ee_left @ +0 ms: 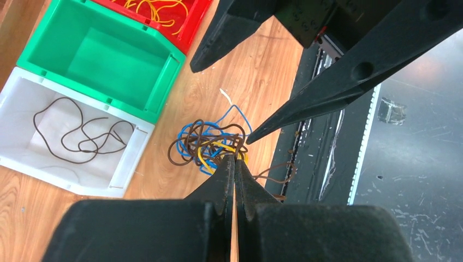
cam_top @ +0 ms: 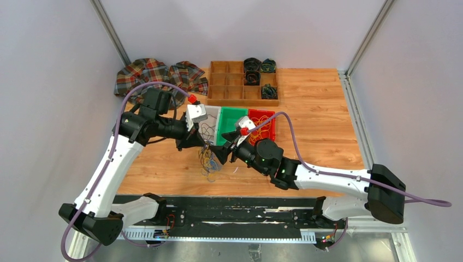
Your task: Untangle the cables
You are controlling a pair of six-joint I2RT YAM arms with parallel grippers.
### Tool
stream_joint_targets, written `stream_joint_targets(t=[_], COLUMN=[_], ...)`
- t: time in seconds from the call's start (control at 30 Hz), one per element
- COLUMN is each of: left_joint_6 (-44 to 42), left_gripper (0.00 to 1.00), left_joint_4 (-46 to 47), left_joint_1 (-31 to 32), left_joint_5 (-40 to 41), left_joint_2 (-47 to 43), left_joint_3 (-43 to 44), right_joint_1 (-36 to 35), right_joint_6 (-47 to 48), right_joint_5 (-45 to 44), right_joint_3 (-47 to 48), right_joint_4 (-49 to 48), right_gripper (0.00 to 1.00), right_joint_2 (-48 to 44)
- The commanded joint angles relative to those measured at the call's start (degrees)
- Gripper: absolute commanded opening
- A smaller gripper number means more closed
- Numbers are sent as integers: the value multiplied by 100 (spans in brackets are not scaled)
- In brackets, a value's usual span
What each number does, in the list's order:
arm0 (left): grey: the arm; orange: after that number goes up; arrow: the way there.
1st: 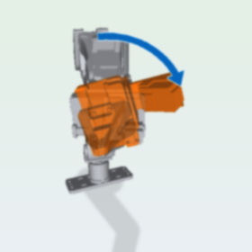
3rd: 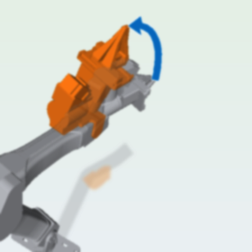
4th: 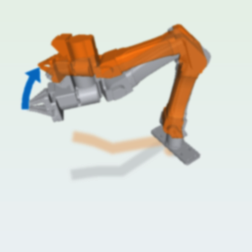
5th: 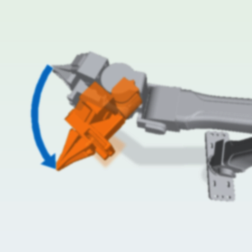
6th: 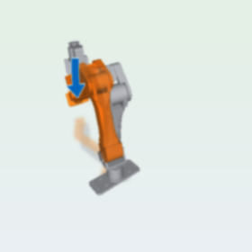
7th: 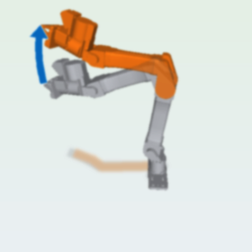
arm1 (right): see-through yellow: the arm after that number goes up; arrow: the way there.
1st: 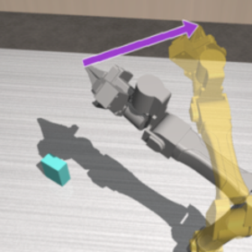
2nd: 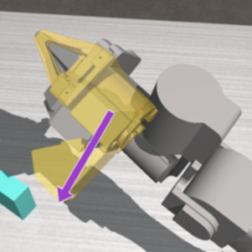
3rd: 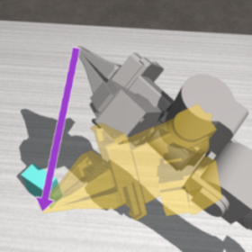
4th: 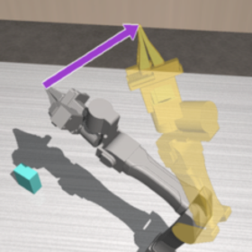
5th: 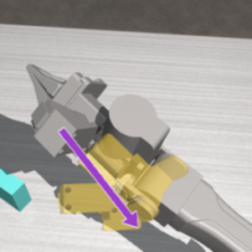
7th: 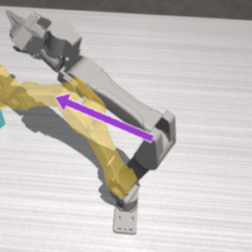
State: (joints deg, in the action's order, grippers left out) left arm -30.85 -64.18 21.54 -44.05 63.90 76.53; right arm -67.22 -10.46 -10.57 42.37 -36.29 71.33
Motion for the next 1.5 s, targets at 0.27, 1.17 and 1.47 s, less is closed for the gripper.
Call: stream_joint_targets(t=[0.27, 1.17, 1.47], left_joint_6=[151, 248, 422], left_gripper=[1, 0, 1], left_joint_4=[-39, -46, -86], left_joint_1=[175, 264, 386], left_joint_5=[-56, -132, -521], left_joint_2=[-161, 27, 34], left_joint_3=[183, 479, 689], right_joint_1=[-43, -107, -107], right_joint_6=[237, -127, 69], right_joint_5=[-744, -387, -858], right_joint_3=[400, 95, 573], right_joint_4=[-473, -1028, -1160], right_gripper=[63, 68, 67], right_joint_2=[514, 583, 1245])
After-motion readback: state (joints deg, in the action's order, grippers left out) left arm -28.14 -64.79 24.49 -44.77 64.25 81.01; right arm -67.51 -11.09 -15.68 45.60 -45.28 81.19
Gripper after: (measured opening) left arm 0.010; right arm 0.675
